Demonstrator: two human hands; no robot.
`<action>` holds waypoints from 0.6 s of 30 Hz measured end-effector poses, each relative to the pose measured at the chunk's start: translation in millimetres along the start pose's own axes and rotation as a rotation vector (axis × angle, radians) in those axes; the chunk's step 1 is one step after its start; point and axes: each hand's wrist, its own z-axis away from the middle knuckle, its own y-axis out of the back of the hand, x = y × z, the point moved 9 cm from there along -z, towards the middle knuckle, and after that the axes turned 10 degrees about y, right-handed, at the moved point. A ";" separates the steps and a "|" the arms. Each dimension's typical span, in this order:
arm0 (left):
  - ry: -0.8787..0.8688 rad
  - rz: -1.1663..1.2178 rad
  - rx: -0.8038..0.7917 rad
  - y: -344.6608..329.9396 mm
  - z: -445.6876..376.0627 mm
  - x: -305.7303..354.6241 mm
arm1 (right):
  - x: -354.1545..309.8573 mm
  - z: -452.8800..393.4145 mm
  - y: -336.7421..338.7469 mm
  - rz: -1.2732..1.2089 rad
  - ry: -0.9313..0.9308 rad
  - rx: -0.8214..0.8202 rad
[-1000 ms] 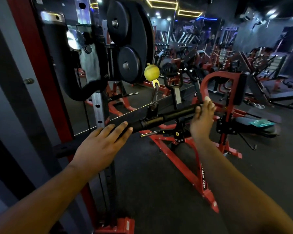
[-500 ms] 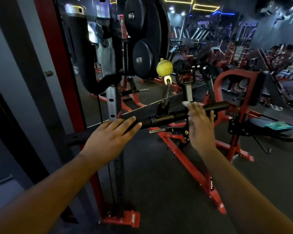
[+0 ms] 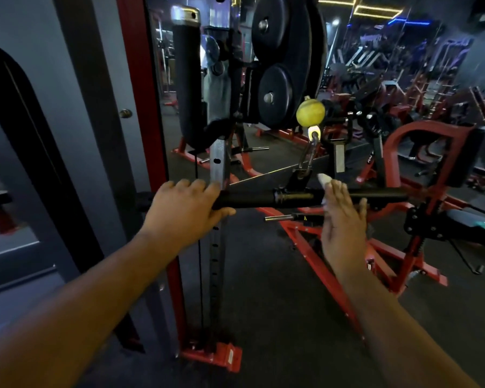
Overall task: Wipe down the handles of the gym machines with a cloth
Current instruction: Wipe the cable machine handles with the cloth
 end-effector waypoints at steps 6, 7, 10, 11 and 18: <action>-0.047 0.007 -0.052 -10.4 8.9 -5.0 | -78.9 17.1 -10.0 -0.147 0.137 0.123; -0.043 0.012 -0.056 -14.3 10.3 -5.1 | -104.4 21.4 -18.7 -0.124 0.231 0.110; -0.061 0.028 -0.058 -22.5 16.3 0.7 | -156.2 20.9 -39.2 0.008 0.406 0.049; -0.066 0.034 -0.057 -22.6 17.8 1.7 | -163.6 16.9 -41.3 0.053 0.425 0.041; 0.015 0.052 -0.152 -18.4 18.6 -51.7 | -117.2 11.1 -24.2 0.218 0.291 0.049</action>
